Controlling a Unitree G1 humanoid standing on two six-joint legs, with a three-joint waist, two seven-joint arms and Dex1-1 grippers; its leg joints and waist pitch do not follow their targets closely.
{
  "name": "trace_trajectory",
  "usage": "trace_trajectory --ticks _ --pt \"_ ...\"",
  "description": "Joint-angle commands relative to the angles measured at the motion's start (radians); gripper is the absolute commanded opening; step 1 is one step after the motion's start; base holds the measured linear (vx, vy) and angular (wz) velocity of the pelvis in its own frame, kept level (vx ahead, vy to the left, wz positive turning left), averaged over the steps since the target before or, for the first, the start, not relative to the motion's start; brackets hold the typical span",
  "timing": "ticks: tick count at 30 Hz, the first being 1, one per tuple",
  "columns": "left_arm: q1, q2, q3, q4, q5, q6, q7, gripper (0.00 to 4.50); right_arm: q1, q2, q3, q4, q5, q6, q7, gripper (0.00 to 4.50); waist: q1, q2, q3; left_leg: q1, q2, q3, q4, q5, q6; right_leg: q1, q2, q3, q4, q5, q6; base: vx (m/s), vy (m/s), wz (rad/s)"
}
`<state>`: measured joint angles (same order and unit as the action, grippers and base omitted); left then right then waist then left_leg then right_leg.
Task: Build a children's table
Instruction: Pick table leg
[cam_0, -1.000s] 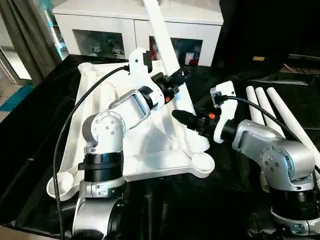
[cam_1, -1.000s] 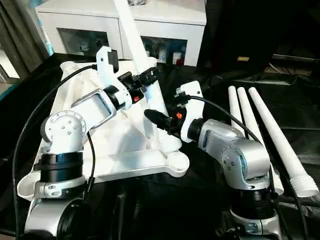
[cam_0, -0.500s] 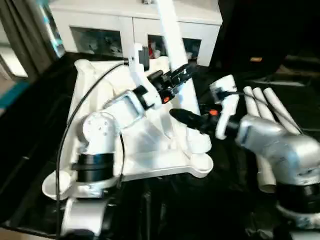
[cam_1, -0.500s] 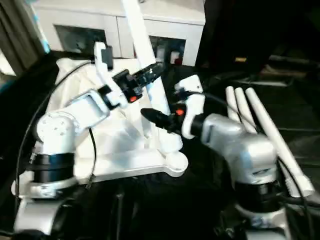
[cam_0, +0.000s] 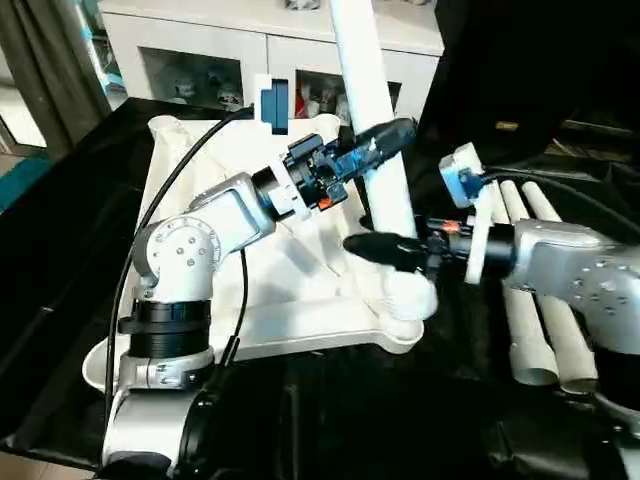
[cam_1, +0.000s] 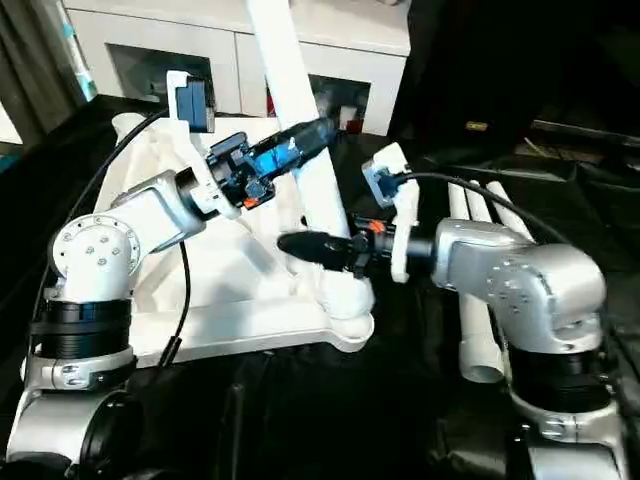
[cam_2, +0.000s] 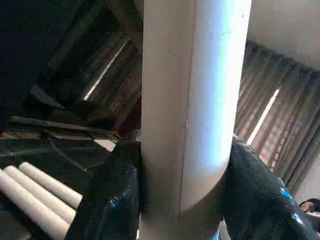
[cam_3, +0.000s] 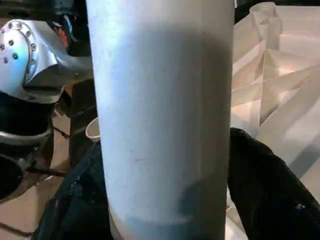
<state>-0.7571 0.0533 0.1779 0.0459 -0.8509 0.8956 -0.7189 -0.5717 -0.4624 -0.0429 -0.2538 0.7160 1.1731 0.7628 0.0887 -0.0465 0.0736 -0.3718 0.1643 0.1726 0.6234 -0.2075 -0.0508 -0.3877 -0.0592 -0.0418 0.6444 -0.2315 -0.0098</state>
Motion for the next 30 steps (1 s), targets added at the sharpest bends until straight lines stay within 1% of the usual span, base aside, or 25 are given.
trace_trajectory --ticks 1,2,3,4,5,7,8,10,12,13,14,16,17,18,19,20,21,22,23,24,25,26,27,29,30 --pt "-0.047 -0.009 0.018 -0.083 -0.103 0.004 -0.057 1.82 0.034 -0.029 0.015 0.028 -0.025 0.039 -0.027 3.01 0.001 -0.007 -0.079 0.011 0.06 -0.015 -0.064 0.052 0.064 0.062 -0.084 0.054 -0.061 0.066 -0.256 0.0 0.0 0.0" --pt "-0.043 -0.009 0.018 -0.091 -0.115 0.009 -0.064 1.82 0.039 -0.029 0.02 0.02 -0.023 0.043 -0.027 3.01 0.001 -0.009 -0.079 0.011 0.06 -0.014 -0.064 0.049 0.062 0.062 -0.084 0.054 -0.062 0.068 -0.256 0.0 0.0 0.0" --pt "-0.039 -0.009 0.017 -0.096 -0.127 0.014 -0.072 1.82 0.041 -0.026 0.023 0.017 -0.02 0.045 -0.03 3.01 0.002 -0.006 -0.08 0.011 0.06 -0.015 -0.065 0.051 0.059 0.062 -0.083 0.054 -0.06 0.076 -0.258 0.0 0.0 0.0" --pt "-0.039 -0.009 0.018 -0.097 -0.131 0.016 -0.074 1.82 0.041 -0.026 0.024 0.017 -0.018 0.045 -0.031 3.01 0.001 -0.01 -0.079 0.011 0.06 -0.014 -0.064 0.049 0.059 0.062 -0.083 0.054 -0.061 0.081 -0.261 0.0 0.0 0.0" --pt "-0.036 -0.01 0.023 -0.103 -0.156 0.026 -0.088 1.82 0.042 -0.022 0.028 0.013 -0.011 0.047 -0.038 3.01 0.002 -0.006 -0.079 0.01 0.059 -0.015 -0.064 0.048 0.057 0.063 -0.083 0.054 -0.06 0.08 -0.262 0.0 0.0 0.0" --pt "-0.034 -0.011 0.03 -0.11 -0.187 0.038 -0.103 1.82 0.044 -0.017 0.033 0.01 -0.005 0.048 -0.039 3.01 0.003 -0.005 -0.08 0.01 0.059 -0.016 -0.064 0.047 0.052 0.064 -0.082 0.054 -0.059 0.088 -0.265 0.0 0.0 0.0" --pt "-0.033 -0.01 0.035 -0.114 -0.203 0.046 -0.11 1.82 0.045 -0.015 0.037 0.009 -0.005 0.046 -0.038 3.01 0.004 -0.002 -0.08 0.01 0.058 -0.016 -0.064 0.048 0.051 0.064 -0.082 0.054 -0.058 0.094 -0.266 0.0 0.0 0.0" --pt "-0.033 -0.008 0.037 -0.115 -0.212 0.05 -0.112 1.82 0.046 -0.014 0.04 0.008 -0.006 0.045 -0.037 3.01 0.002 -0.004 -0.08 0.011 0.059 -0.016 -0.065 0.046 0.05 0.063 -0.081 0.053 -0.059 0.1 -0.269 0.0 0.0 0.0" --pt "-0.037 -0.001 0.033 -0.111 -0.211 0.051 -0.114 1.82 0.048 -0.012 0.043 0.007 -0.006 0.042 -0.039 3.01 0.004 0.002 -0.08 0.011 0.058 -0.017 -0.065 0.039 0.044 0.065 -0.082 0.054 -0.059 0.096 -0.27 0.0 0.0 0.0" --pt "-0.042 0.002 0.032 -0.103 -0.209 0.051 -0.116 1.82 0.048 -0.011 0.044 0.009 -0.006 0.038 -0.039 3.01 0.004 0.002 -0.08 0.011 0.058 -0.017 -0.065 0.039 0.044 0.065 -0.082 0.054 -0.059 0.096 -0.27 0.0 0.0 0.0" --pt "-0.042 0.002 0.032 -0.103 -0.209 0.051 -0.116 1.82 0.048 -0.011 0.044 0.009 -0.006 0.038 -0.039 3.01 0.002 0.0 -0.08 0.012 0.059 -0.016 -0.066 0.032 0.041 0.063 -0.081 0.053 -0.061 0.091 -0.268 0.0 0.0 0.0" --pt "-0.056 0.007 0.034 -0.086 -0.209 0.052 -0.122 1.82 0.048 -0.012 0.046 0.01 0.007 0.033 -0.04 3.01 0.003 -0.003 -0.08 0.012 0.059 -0.016 -0.066 0.032 0.036 0.065 -0.081 0.054 -0.059 0.092 -0.267 0.0 0.0 0.0" --pt "-0.056 0.007 0.034 -0.086 -0.209 0.052 -0.122 1.82 0.048 -0.012 0.046 0.01 0.007 0.033 -0.04 2.73 0.003 -0.003 -0.08 0.011 0.058 -0.016 -0.066 0.032 0.036 0.066 -0.081 0.054 -0.06 0.092 -0.267 0.0 0.0 0.0" --pt "-0.056 0.007 0.034 -0.086 -0.209 0.052 -0.122 1.82 0.048 -0.012 0.046 0.01 0.007 0.033 -0.04 2.66 0.002 -0.003 -0.08 0.011 0.058 -0.016 -0.066 0.034 0.036 0.065 -0.081 0.054 -0.059 0.094 -0.266 0.0 0.0 0.0" --pt "-0.066 0.008 0.038 -0.073 -0.214 0.053 -0.127 1.82 0.043 -0.008 0.044 0.014 0.014 0.034 -0.039 2.66 0.001 -0.009 -0.08 0.011 0.058 -0.015 -0.066 0.036 0.038 0.066 -0.08 0.054 -0.06 0.094 -0.264 0.0 0.0 0.0" --pt "-0.067 0.009 0.038 -0.071 -0.215 0.054 -0.129 1.82 0.042 -0.006 0.043 0.015 0.016 0.035 -0.038 2.6 0.003 -0.006 -0.081 0.012 0.058 -0.016 -0.065 0.04 0.039 0.066 -0.081 0.054 -0.058 0.097 -0.264 0.0 0.0 0.0" --pt "-0.073 0.011 0.039 -0.061 -0.219 0.056 -0.137 1.82 0.038 0.002 0.041 0.018 0.024 0.036 -0.037 2.48 0.002 0.004 -0.081 0.011 0.057 -0.016 -0.065 0.035 0.037 0.065 -0.08 0.054 -0.059 0.107 -0.267 0.0 0.0 0.0" --pt "-0.077 0.011 0.037 -0.052 -0.222 0.058 -0.148 1.82 0.039 0.011 0.04 0.019 0.032 0.036 -0.036 2.35 0.002 0.004 -0.081 0.011 0.057 -0.016 -0.065 0.035 0.037 0.065 -0.08 0.054 -0.059 0.107 -0.267 0.0 0.0 0.0" --pt "-0.079 0.012 0.037 -0.047 -0.221 0.057 -0.15 1.82 0.038 0.015 0.041 0.02 0.034 0.035 -0.036 2.35 0.003 0.001 -0.081 0.01 0.056 -0.017 -0.066 0.037 0.037 0.066 -0.08 0.053 -0.059 0.106 -0.267 0.0 0.0 0.0" --pt "-0.084 0.012 0.037 -0.039 -0.22 0.056 -0.154 1.82 0.038 0.021 0.042 0.022 0.037 0.034 -0.037 2.24 0.004 -0.001 -0.081 0.011 0.056 -0.016 -0.066 0.036 0.037 0.065 -0.08 0.053 -0.059 0.102 -0.266 0.0 0.0 0.0" --pt "-0.089 0.011 0.038 -0.029 -0.218 0.054 -0.155 1.82 0.038 0.028 0.043 0.024 0.039 0.033 -0.039 2.24 0.004 0.004 -0.082 0.011 0.057 -0.017 -0.065 0.038 0.035 0.065 -0.081 0.053 -0.057 0.105 -0.268 0.0 0.0 0.0" --pt "-0.091 0.015 0.039 -0.024 -0.217 0.056 -0.155 1.82 0.04 0.039 0.048 0.025 0.036 0.029 -0.048 2.06 0.003 0.003 -0.082 0.012 0.057 -0.017 -0.066 0.037 0.035 0.065 -0.081 0.052 -0.058 0.106 -0.268 0.0 0.0 0.0" --pt "-0.091 0.015 0.039 -0.024 -0.217 0.056 -0.155 1.82 0.04 0.039 0.048 0.025 0.036 0.029 -0.048 1.99 0.002 0.015 -0.082 0.013 0.058 -0.019 -0.066 0.027 0.028 0.063 -0.081 0.052 -0.06 0.109 -0.271 0.0 0.0 0.0" --pt "-0.087 0.031 0.044 -0.022 -0.225 0.073 -0.149 1.82 0.041 0.068 0.05 0.028 0.03 0.019 -0.08 1.93 0.005 0.009 -0.082 0.01 0.056 -0.02 -0.067 0.029 0.02 0.068 -0.082 0.052 -0.056 0.13 -0.275 0.0 0.0 0.0" --pt "-0.087 0.033 0.044 -0.023 -0.225 0.075 -0.148 1.82 0.041 0.071 0.049 0.028 0.03 0.018 -0.084 1.9 0.005 0.012 -0.083 0.011 0.056 -0.019 -0.067 0.028 0.019 0.067 -0.082 0.051 -0.056 0.128 -0.276 0.0 0.0 0.0"
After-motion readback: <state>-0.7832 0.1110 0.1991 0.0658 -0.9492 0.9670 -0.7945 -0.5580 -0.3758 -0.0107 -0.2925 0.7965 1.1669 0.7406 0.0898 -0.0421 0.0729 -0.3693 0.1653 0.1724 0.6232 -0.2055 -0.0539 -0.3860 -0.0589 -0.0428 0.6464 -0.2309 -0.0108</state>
